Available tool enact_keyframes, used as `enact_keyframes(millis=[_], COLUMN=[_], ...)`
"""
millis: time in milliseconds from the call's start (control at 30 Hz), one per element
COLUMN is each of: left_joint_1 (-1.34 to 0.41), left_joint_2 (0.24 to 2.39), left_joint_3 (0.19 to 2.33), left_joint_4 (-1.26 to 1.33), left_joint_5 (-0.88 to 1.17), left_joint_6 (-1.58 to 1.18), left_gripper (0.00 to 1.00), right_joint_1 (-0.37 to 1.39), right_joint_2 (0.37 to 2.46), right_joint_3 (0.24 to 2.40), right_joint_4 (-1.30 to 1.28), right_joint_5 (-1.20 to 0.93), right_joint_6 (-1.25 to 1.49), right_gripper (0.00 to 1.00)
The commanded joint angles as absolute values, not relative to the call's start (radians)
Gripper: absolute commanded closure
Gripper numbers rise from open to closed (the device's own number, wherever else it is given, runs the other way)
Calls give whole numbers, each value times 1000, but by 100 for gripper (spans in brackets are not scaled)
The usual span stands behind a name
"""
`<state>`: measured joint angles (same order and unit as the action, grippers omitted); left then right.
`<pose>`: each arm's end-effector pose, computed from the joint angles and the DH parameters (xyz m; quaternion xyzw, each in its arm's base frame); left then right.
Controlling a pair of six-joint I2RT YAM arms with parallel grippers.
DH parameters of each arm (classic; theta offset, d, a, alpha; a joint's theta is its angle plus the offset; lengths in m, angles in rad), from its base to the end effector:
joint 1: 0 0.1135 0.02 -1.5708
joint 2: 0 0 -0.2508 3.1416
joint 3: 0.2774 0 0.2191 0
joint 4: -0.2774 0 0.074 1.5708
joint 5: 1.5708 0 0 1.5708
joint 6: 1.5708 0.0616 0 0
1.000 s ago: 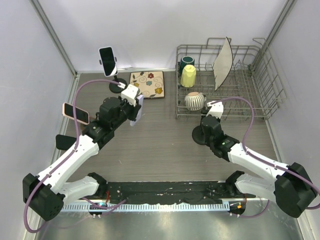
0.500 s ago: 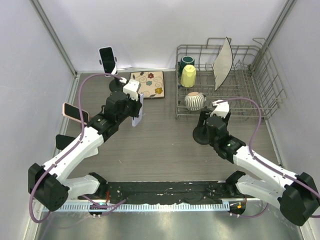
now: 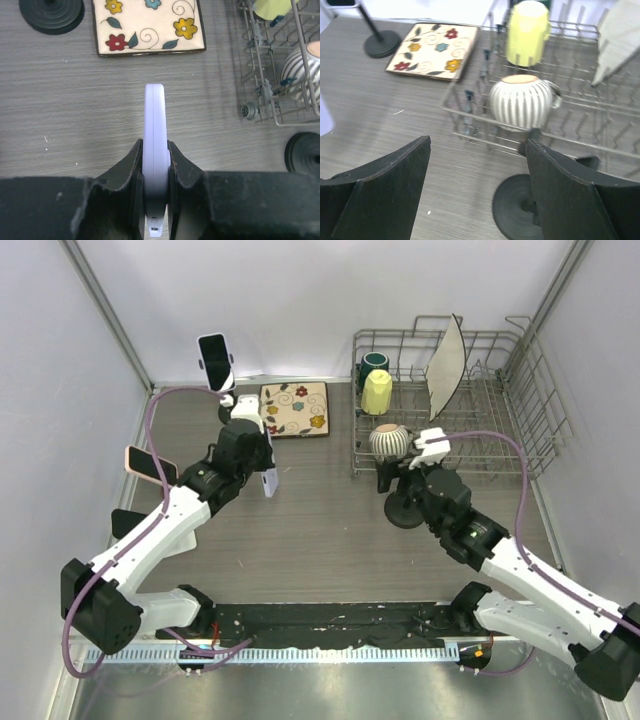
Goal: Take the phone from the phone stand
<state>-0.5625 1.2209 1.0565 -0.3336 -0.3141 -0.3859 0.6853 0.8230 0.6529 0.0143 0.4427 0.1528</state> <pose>0.2370 -0.1269 0.3105 -0.0047 0.8527 -0.1109 0.5104 0.1680 0.1032 0.3007 -0.0574 0.7529 0.1056 0.6471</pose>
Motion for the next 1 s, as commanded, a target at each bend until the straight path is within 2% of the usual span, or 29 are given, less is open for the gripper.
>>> enact_keyframes(millis=[0,67,233,467,600,967], left_joint_1=[-563,-563,-561,-542,-526,-495], left_joint_2=[1187,1187,1193,1193,1193,1190], left_joint_3=[1106,1104,1123,1121,1124,1124], left_joint_4=[-302,-305,-356,-393,-402,-413], left_joint_5=[-367,-347,-356,-338,-305,-262], left_joint_6=[-521,-563,-676,-819,-864,-910], left_gripper=[100,100,100,100,100,100], right_joint_1=[814,873,940,1075,1147,1192], right_joint_2=[883,920,1015,1224,1348,1589], right_joint_3=[744,762,781,787,813,873], right_joint_4=[81,113,195,434,526,727], right_joint_5=[481,497,347,299,340,486], right_joint_6=[25,6,-77,-143,-201,-342], right_gripper=[18,17,18,17,18,21])
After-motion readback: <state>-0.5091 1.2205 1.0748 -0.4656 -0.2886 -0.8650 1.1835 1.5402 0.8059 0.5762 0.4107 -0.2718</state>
